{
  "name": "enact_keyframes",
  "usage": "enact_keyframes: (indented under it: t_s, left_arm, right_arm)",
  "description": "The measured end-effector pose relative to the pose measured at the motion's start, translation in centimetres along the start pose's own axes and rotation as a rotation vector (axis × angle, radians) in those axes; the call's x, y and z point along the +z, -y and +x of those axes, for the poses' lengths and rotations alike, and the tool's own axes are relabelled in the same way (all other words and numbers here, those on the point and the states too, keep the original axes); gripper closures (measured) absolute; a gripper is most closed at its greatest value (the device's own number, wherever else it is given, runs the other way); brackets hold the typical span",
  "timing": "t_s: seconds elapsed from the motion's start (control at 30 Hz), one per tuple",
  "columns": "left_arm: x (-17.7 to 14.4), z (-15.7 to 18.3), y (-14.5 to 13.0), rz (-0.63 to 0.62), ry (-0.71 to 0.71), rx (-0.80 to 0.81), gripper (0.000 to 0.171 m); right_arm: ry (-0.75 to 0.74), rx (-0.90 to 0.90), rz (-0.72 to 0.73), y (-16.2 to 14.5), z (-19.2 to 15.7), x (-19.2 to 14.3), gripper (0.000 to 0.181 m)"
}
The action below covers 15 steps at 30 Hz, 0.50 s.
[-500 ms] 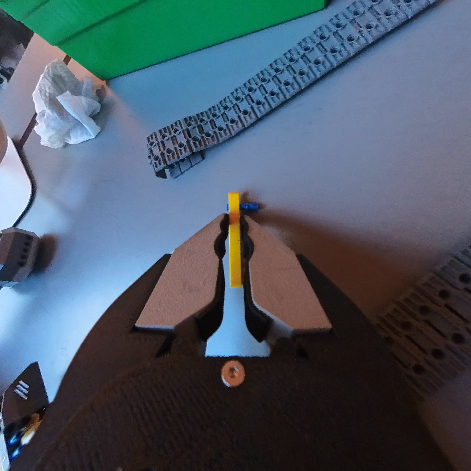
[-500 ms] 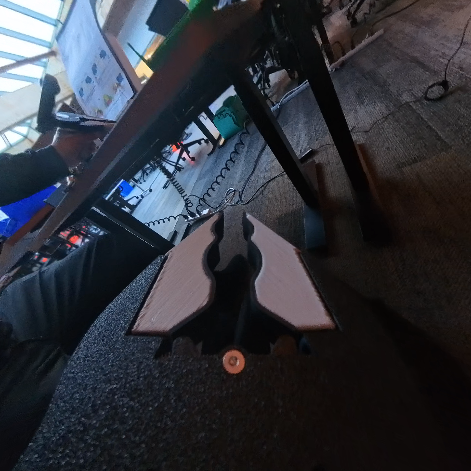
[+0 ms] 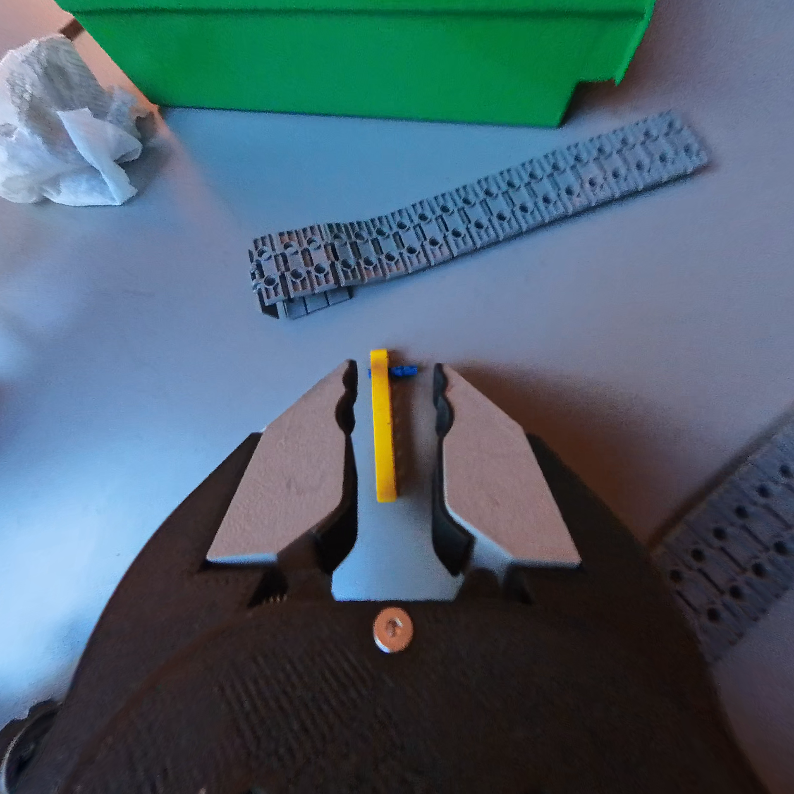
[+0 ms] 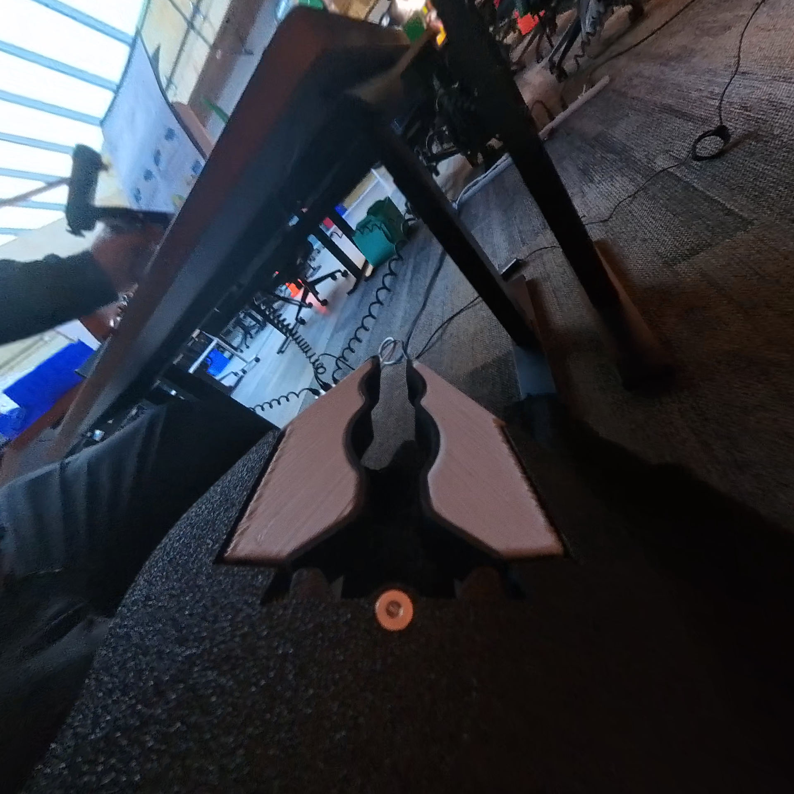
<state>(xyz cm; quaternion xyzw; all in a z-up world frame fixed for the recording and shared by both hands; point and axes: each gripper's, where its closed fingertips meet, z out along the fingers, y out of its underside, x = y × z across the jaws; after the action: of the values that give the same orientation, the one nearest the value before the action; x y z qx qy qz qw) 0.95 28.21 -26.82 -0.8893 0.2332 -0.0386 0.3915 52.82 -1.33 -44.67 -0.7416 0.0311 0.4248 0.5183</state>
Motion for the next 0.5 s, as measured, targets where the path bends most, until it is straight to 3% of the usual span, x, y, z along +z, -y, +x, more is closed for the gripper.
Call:
enact_keyframes:
  t_s: [0.27, 0.5]
  left_arm:
    - [-1.3, 0.0, 1.2, 0.038, 0.053, 0.041, 0.134]
    - [-3.5, -0.1, 0.7, 0.049, 0.144, 0.012, 0.135]
  right_arm:
    - [0.052, -0.113, -0.07, -2.2, -3.9, 2.3, 0.172]
    - [0.113, -0.137, -0.001, -1.1, -4.6, 1.7, 0.17]
